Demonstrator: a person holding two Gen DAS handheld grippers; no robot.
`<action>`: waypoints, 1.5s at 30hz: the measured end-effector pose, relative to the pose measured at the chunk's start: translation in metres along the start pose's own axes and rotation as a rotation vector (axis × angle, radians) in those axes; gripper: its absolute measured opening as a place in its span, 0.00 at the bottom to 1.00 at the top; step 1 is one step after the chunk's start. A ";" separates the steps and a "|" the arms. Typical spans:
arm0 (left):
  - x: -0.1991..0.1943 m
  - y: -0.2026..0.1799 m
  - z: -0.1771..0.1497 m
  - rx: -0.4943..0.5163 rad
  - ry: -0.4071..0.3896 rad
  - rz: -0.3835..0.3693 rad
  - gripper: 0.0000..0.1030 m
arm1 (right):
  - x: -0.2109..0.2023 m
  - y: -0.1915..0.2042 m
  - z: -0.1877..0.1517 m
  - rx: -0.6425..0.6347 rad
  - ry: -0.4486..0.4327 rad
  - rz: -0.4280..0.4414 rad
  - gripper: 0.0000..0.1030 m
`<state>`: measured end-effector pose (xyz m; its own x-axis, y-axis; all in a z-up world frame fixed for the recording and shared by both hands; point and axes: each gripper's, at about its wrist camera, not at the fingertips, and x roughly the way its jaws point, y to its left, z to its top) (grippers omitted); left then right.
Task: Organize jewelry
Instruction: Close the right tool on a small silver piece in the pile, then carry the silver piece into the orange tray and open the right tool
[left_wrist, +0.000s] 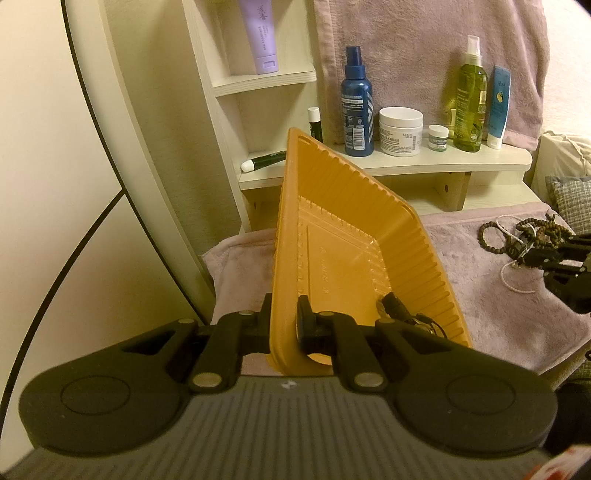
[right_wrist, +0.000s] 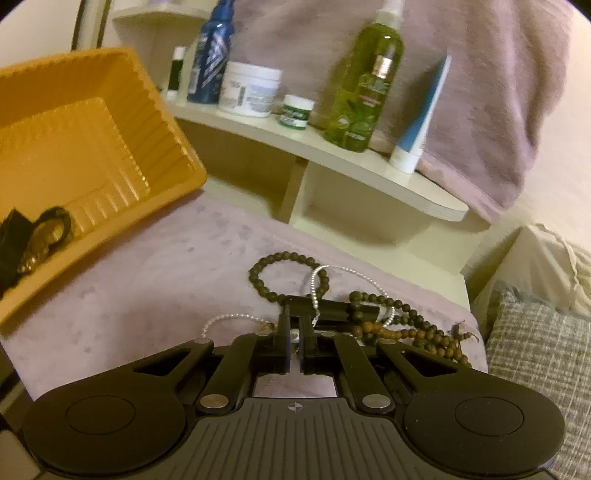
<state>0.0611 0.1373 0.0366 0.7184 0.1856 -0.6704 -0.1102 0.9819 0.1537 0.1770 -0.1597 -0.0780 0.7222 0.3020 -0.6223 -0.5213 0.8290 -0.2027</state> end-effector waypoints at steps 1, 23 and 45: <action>0.000 0.000 0.000 -0.001 0.000 0.000 0.09 | 0.002 0.002 0.000 -0.012 0.008 0.005 0.02; 0.002 0.002 -0.002 -0.005 0.002 -0.001 0.09 | 0.012 0.017 -0.009 -0.159 0.037 -0.060 0.17; 0.002 0.002 -0.002 -0.005 0.002 -0.002 0.09 | 0.011 0.011 -0.005 -0.141 0.028 0.046 0.08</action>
<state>0.0611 0.1397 0.0344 0.7169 0.1841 -0.6724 -0.1127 0.9824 0.1487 0.1772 -0.1496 -0.0908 0.6838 0.3235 -0.6540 -0.6138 0.7396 -0.2760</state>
